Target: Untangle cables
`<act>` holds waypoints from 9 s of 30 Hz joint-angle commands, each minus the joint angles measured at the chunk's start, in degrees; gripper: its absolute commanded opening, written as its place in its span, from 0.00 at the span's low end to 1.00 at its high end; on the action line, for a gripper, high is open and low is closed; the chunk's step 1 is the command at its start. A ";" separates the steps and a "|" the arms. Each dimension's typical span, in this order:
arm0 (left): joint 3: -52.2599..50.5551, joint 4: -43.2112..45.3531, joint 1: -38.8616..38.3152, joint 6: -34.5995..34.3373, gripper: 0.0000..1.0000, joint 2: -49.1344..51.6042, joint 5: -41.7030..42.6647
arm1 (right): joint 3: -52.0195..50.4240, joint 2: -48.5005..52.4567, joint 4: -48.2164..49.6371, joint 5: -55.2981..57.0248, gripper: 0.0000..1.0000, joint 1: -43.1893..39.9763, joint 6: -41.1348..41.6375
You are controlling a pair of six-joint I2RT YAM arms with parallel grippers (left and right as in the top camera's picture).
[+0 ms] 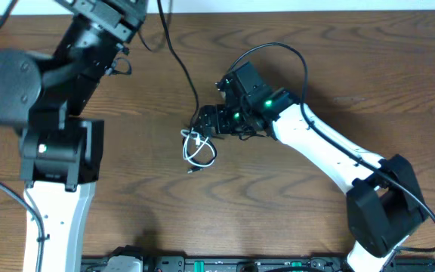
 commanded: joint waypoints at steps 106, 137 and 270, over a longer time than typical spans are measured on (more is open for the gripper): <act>0.90 -19.04 11.19 -6.51 0.08 -5.99 -4.98 | -10.14 -18.49 -2.08 29.03 0.99 -5.86 -15.54; 26.77 -14.36 16.06 24.52 0.07 50.97 -0.74 | -10.14 -18.51 -9.62 16.26 0.99 -5.64 -13.03; 38.80 -49.07 21.11 35.52 0.84 66.60 -8.46 | -10.14 -18.51 -21.18 13.77 0.99 -5.84 -10.78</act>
